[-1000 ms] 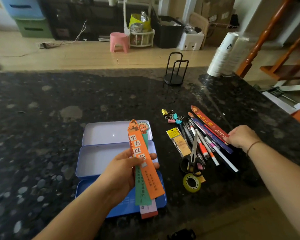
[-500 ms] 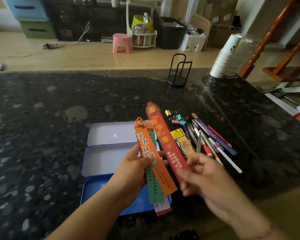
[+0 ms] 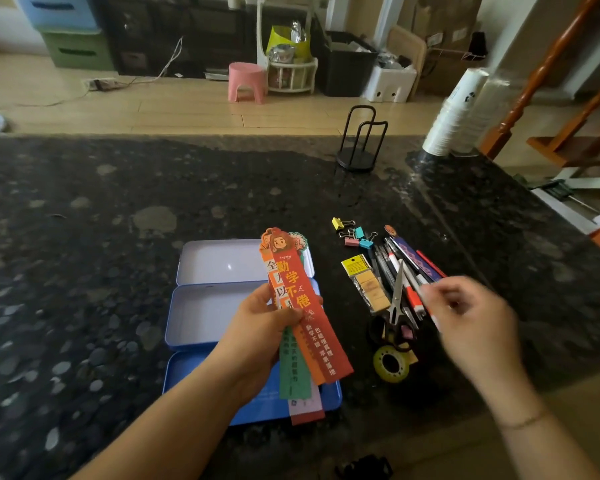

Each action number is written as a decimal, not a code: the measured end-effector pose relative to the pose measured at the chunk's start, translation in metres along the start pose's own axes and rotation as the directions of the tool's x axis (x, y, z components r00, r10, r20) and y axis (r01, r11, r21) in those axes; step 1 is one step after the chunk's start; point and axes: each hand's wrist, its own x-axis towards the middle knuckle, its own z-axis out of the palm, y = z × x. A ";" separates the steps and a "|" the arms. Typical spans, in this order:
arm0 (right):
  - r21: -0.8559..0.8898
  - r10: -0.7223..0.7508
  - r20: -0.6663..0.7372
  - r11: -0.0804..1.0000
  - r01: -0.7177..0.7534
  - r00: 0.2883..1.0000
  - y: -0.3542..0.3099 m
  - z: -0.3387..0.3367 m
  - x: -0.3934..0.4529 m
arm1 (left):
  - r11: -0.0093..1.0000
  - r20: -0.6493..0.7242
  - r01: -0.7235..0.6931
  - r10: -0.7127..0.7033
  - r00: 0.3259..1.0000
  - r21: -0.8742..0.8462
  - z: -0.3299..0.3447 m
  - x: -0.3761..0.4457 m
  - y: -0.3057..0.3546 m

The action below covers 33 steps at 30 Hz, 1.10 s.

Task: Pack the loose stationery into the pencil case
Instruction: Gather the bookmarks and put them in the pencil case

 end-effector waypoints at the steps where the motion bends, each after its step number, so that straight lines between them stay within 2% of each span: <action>1: -0.101 0.026 -0.078 0.994 -0.034 0.997 0.018 -0.006 0.012 | 1.000 0.009 -0.001 0.001 1.000 -0.008 -0.001 0.000 0.000; 3: -0.273 0.120 -0.095 0.952 -0.142 0.988 0.056 -0.011 0.029 | 1.000 0.031 -0.003 0.004 1.000 -0.021 -0.002 0.000 0.002; 6: -0.344 0.243 -0.041 0.907 -0.242 0.969 0.086 -0.008 0.036 | 0.999 0.056 -0.009 0.011 0.998 -0.041 -0.002 0.002 0.002; 13: -0.313 0.122 -0.047 0.941 -0.131 0.991 0.098 0.000 0.041 | 1.000 0.093 -0.018 0.020 0.996 -0.025 0.002 -0.002 0.003; 16: -0.309 -0.046 -0.177 0.951 -0.011 0.983 0.086 -0.006 0.038 | 0.999 0.099 -0.016 0.020 0.995 -0.033 0.002 0.000 0.001; 17: -0.302 -0.162 -0.239 0.950 0.085 0.957 0.077 -0.009 0.037 | 0.999 0.102 -0.009 0.014 0.995 -0.049 0.002 0.000 0.001; 18: -0.305 -0.309 -0.304 0.928 0.215 0.901 0.063 -0.012 0.035 | 0.998 0.100 -0.001 0.008 0.995 -0.063 0.002 0.001 0.000; 20: -0.357 -0.580 -0.395 0.812 0.463 0.713 0.025 -0.016 0.022 | 0.995 0.091 0.018 -0.010 0.996 -0.094 0.004 0.002 -0.003; 21: -0.381 -0.669 -0.393 0.743 0.550 0.631 0.005 -0.015 0.012 | 0.993 0.099 0.034 -0.022 0.995 -0.116 0.005 0.002 -0.003; 22: -0.381 -0.728 -0.360 0.686 0.620 0.584 -0.013 -0.010 -0.002 | 0.989 0.108 0.051 -0.036 0.993 -0.138 0.005 0.003 -0.005; 25: -0.245 -0.827 -0.174 0.563 0.790 0.535 -0.054 0.015 -0.052 | 0.970 0.137 0.124 -0.097 0.986 -0.211 0.007 0.004 -0.008; 27: -0.199 -0.863 -0.066 0.503 0.841 0.501 -0.067 0.029 -0.078 | 0.941 0.145 0.158 -0.119 0.982 -0.300 0.007 0.004 -0.006; 31: -0.250 -0.845 0.057 0.504 0.827 0.532 -0.076 0.039 -0.090 | 0.900 0.139 0.086 -0.029 0.990 -0.426 0.000 0.004 0.001; 33: -0.197 -0.832 0.083 0.526 0.827 0.549 -0.078 0.042 -0.089 | 0.892 0.106 0.076 -0.032 0.994 -0.446 -0.004 0.007 0.002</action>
